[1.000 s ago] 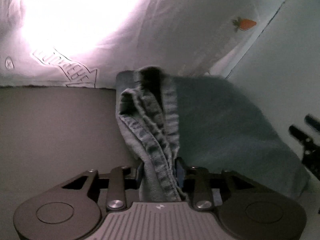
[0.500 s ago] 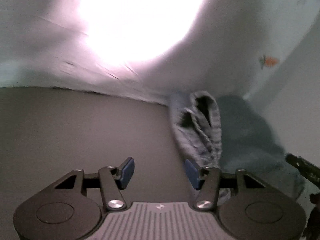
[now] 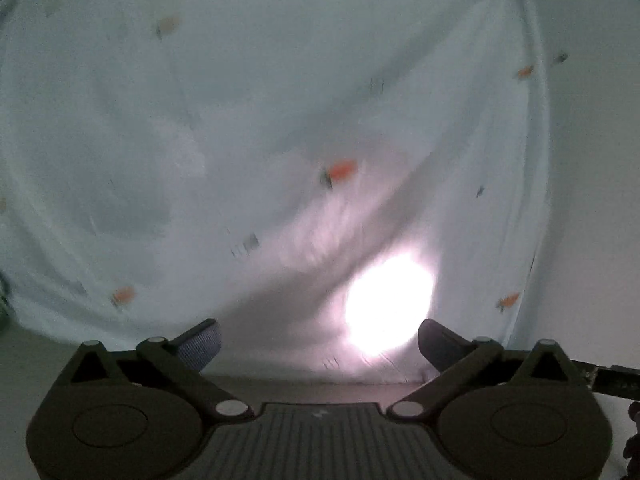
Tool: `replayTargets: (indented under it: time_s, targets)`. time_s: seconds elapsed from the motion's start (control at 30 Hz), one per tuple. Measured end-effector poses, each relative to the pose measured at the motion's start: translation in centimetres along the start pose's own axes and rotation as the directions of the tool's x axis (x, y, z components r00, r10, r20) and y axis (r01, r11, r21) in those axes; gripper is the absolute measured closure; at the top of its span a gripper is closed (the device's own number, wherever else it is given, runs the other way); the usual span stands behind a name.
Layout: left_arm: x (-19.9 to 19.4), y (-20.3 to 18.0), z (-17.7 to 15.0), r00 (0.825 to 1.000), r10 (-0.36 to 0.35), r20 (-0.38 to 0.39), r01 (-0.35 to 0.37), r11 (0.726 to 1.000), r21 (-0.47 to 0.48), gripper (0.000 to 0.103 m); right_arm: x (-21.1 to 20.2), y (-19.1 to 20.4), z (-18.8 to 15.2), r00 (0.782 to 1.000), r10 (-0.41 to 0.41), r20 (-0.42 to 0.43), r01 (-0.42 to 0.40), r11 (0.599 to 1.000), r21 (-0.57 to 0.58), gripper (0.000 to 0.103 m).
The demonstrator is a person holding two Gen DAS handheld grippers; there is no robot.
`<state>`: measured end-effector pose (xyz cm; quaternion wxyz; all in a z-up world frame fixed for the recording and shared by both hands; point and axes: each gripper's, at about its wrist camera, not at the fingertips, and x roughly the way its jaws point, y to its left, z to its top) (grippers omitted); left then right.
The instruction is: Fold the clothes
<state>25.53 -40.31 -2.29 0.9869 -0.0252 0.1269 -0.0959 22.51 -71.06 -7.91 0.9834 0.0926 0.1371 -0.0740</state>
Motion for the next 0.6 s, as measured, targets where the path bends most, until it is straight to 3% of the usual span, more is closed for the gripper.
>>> replayTargets:
  time_s: [0.2, 0.3, 0.47, 0.6]
  targets:
    - [-10.5, 5.0, 0.1, 0.999, 0.019, 0.026, -0.021, 0.998, 0.054, 0.0, -9.4, 9.5, -2.0, 0.999, 0.042, 0.019, -0.041, 0.998, -0.049, 0.0]
    - [-15.2, 8.4, -0.5, 1.0, -0.01, -0.027, 0.011, 1.0, 0.024, 0.0, -14.1, 14.1, -3.3, 0.998, 0.057, -0.009, -0.058, 0.997, -0.051, 0.0]
    - [-21.1, 13.9, -2.4, 0.983, 0.045, -0.175, -0.048, 0.999, -0.013, 0.0, -19.6, 20.1, -6.1, 0.99, 0.102, -0.1, -0.105, 0.994, -0.024, 0.0]
    - [-24.8, 17.3, -4.2, 0.969, 0.037, -0.245, -0.047, 0.998, -0.036, 0.0, -23.5, 24.6, -8.9, 0.978, 0.104, -0.183, -0.117, 0.991, -0.066, 0.0]
